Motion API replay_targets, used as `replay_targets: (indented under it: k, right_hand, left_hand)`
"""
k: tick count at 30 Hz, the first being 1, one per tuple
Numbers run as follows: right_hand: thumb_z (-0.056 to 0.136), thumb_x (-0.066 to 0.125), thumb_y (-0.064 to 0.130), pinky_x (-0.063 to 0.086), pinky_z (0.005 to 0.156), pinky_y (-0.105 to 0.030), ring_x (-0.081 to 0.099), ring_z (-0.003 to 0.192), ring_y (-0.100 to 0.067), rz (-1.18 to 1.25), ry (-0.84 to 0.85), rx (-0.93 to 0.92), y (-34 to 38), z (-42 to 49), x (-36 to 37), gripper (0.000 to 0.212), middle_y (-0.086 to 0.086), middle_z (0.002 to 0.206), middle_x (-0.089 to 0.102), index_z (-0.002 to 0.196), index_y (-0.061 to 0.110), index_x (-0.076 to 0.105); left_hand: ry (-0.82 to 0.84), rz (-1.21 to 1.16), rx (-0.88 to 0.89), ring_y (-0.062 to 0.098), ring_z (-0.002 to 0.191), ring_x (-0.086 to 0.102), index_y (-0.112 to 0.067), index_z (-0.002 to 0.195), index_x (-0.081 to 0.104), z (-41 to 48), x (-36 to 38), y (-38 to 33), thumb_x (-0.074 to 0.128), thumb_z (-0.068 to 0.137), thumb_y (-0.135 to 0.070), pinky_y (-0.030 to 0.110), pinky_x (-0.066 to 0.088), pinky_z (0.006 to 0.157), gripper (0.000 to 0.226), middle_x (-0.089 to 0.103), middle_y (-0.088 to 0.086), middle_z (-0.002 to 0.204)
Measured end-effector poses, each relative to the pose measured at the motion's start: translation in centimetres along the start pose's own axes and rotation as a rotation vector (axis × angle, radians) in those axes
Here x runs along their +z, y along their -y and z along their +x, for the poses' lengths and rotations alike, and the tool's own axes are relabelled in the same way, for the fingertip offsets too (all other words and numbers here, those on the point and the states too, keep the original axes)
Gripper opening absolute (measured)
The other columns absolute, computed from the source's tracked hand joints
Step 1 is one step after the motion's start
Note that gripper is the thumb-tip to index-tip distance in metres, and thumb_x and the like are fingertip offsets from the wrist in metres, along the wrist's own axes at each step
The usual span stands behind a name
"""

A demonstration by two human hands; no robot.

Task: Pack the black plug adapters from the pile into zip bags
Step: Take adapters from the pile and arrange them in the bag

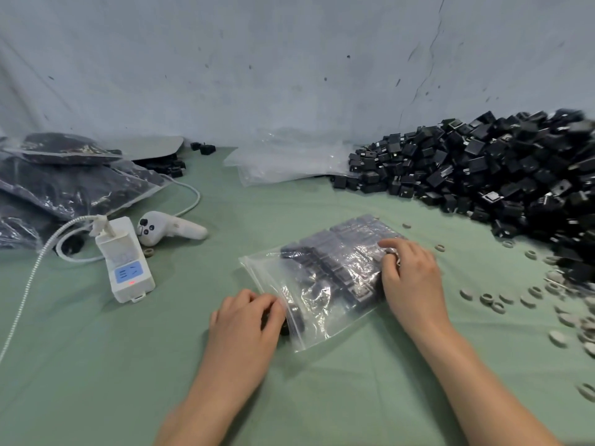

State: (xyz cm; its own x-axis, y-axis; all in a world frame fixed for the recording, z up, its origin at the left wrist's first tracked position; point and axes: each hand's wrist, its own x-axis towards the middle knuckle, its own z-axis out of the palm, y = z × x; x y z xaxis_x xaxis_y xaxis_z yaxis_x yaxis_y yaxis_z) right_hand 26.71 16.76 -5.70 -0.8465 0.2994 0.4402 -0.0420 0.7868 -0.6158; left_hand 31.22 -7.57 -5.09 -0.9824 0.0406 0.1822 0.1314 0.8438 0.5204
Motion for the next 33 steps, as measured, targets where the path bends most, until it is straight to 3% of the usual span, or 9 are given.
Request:
replay_targets:
  k: [3, 6, 8, 14, 18, 22, 25, 28, 33]
  right_hand:
    - [0.097, 0.045, 0.014, 0.035, 0.104, -0.036, 0.048, 0.117, -0.017, 0.011, -0.014, 0.002, 0.0, -0.1, 0.1, 0.027, 0.003, 0.117, 0.063, 0.113, 0.021, 0.065]
    - [0.096, 0.043, 0.013, 0.037, 0.103, -0.037, 0.049, 0.115, -0.019, 0.045, -0.040, 0.036, -0.2, 0.0, 0.0, 0.028, 0.003, 0.115, 0.065, 0.110, 0.021, 0.066]
    - [0.095, 0.042, 0.012, 0.038, 0.103, -0.037, 0.049, 0.116, -0.020, 0.054, -0.041, 0.051, -0.3, 0.0, -0.1, 0.029, 0.004, 0.116, 0.065, 0.111, 0.021, 0.066]
    - [0.097, 0.045, 0.014, 0.037, 0.103, -0.038, 0.049, 0.113, -0.019, 0.033, -0.031, 0.003, -0.1, 0.0, 0.0, 0.025, 0.003, 0.115, 0.064, 0.110, 0.019, 0.066]
    - [0.097, 0.044, 0.016, 0.037, 0.105, -0.039, 0.047, 0.115, -0.018, 0.015, -0.026, -0.007, -0.1, -0.1, 0.1, 0.026, 0.004, 0.116, 0.064, 0.112, 0.021, 0.066]
    - [0.098, 0.044, 0.019, 0.037, 0.104, -0.039, 0.043, 0.111, -0.013, 0.003, -0.026, -0.027, 0.0, -0.2, 0.2, 0.026, 0.005, 0.116, 0.063, 0.113, 0.023, 0.065]
    - [0.098, 0.045, 0.018, 0.036, 0.104, -0.038, 0.044, 0.111, -0.014, -0.002, -0.033, -0.034, 0.0, -0.2, 0.1, 0.025, 0.005, 0.115, 0.063, 0.113, 0.022, 0.065]
    - [0.097, 0.045, 0.017, 0.036, 0.104, -0.038, 0.047, 0.113, -0.018, -0.016, -0.034, -0.037, 0.0, -0.2, 0.0, 0.026, 0.003, 0.116, 0.064, 0.113, 0.020, 0.065]
    - [0.097, 0.043, 0.017, 0.037, 0.105, -0.040, 0.047, 0.115, -0.019, -0.019, -0.018, -0.027, 0.2, -0.3, -0.1, 0.028, 0.003, 0.117, 0.063, 0.114, 0.020, 0.065]
  left_hand:
    - [-0.006, -0.110, 0.012, 0.014, 0.095, 0.054, -0.032, 0.089, 0.057, -0.1, -0.3, 0.2, 0.032, 0.101, -0.044, 0.036, 0.036, 0.093, 0.030, 0.061, -0.016, 0.085]
    - [-0.018, -0.262, -0.026, 0.007, 0.094, 0.057, -0.034, 0.090, 0.060, -0.3, -0.4, 0.0, 0.029, 0.092, -0.065, 0.035, 0.037, 0.093, 0.044, 0.066, -0.018, 0.084]
    - [-0.001, -0.160, -0.006, 0.004, 0.091, 0.050, -0.034, 0.083, 0.059, -0.5, 0.0, -0.5, 0.027, 0.086, -0.074, 0.031, 0.033, 0.089, 0.051, 0.061, -0.020, 0.084]
    - [0.005, -0.094, 0.006, 0.001, 0.098, 0.046, -0.034, 0.092, 0.063, -0.6, 0.9, -1.2, 0.040, 0.090, -0.058, 0.024, 0.023, 0.083, 0.033, 0.058, -0.029, 0.092]
    - [-0.026, -0.250, -0.023, -0.018, 0.102, 0.039, -0.023, 0.097, 0.067, -0.8, 0.8, -1.4, 0.047, 0.091, -0.052, 0.016, 0.032, 0.088, 0.036, 0.046, -0.058, 0.095]
    - [-0.015, -0.345, -0.074, 0.011, 0.091, 0.059, -0.032, 0.092, 0.064, -1.0, 0.7, -1.4, 0.053, 0.093, -0.049, 0.041, 0.047, 0.095, 0.020, 0.068, -0.020, 0.086]
    - [-0.022, -0.374, -0.081, 0.020, 0.089, 0.061, -0.032, 0.089, 0.062, -1.1, 0.6, -1.3, 0.055, 0.094, -0.046, 0.045, 0.047, 0.094, 0.017, 0.069, -0.012, 0.084]
    - [-0.020, -0.400, -0.082, 0.013, 0.087, 0.061, -0.031, 0.088, 0.059, -1.1, 0.6, -1.4, 0.052, 0.095, -0.046, 0.041, 0.048, 0.087, 0.017, 0.071, -0.019, 0.084]
    - [0.041, -0.480, -0.088, -0.010, 0.056, 0.051, -0.031, 0.088, 0.054, -1.0, 0.9, -1.5, 0.050, 0.098, -0.043, 0.032, 0.038, 0.065, 0.016, 0.073, -0.025, 0.085]
